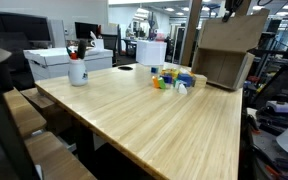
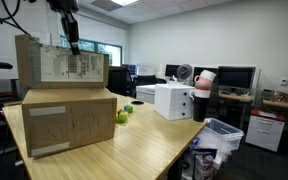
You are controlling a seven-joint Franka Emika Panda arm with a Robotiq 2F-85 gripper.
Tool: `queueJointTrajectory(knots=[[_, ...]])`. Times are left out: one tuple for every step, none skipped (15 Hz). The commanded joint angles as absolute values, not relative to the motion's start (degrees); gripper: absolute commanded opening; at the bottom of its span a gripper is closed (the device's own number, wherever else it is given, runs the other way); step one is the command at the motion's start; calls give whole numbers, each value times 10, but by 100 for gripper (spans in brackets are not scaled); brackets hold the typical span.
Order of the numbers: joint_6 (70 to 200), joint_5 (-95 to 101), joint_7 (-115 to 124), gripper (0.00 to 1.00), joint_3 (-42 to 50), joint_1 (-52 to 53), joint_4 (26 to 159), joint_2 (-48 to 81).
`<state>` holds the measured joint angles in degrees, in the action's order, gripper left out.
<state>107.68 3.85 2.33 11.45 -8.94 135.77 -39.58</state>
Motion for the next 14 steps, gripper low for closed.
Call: queueJointTrajectory(knots=[[1058,30,2,1,107,-87,1344,-393],[1058,32,3,1,105,-88,1345,-395],[1058,32,3,1,104,-88,1345,-396],[1059,32,3,1,103,-88,1345,-396],[1060,32,3,1,103,-88,1346,-398],[1063,33,3,1,103,-88,1347,-397],[1068,36,4,1,102,-89,1348,-395],[1071,35,5,14,103,-90,1347,-392],[1077,39,10,30,102,-93,1348,-388],[1081,40,17,35,102,-97,1348,-386],[1090,42,30,42,99,-104,1351,-387],[1100,46,43,47,96,-110,1355,-388],[1110,48,58,53,93,-117,1358,-388],[1122,52,74,59,88,-124,1362,-389]])
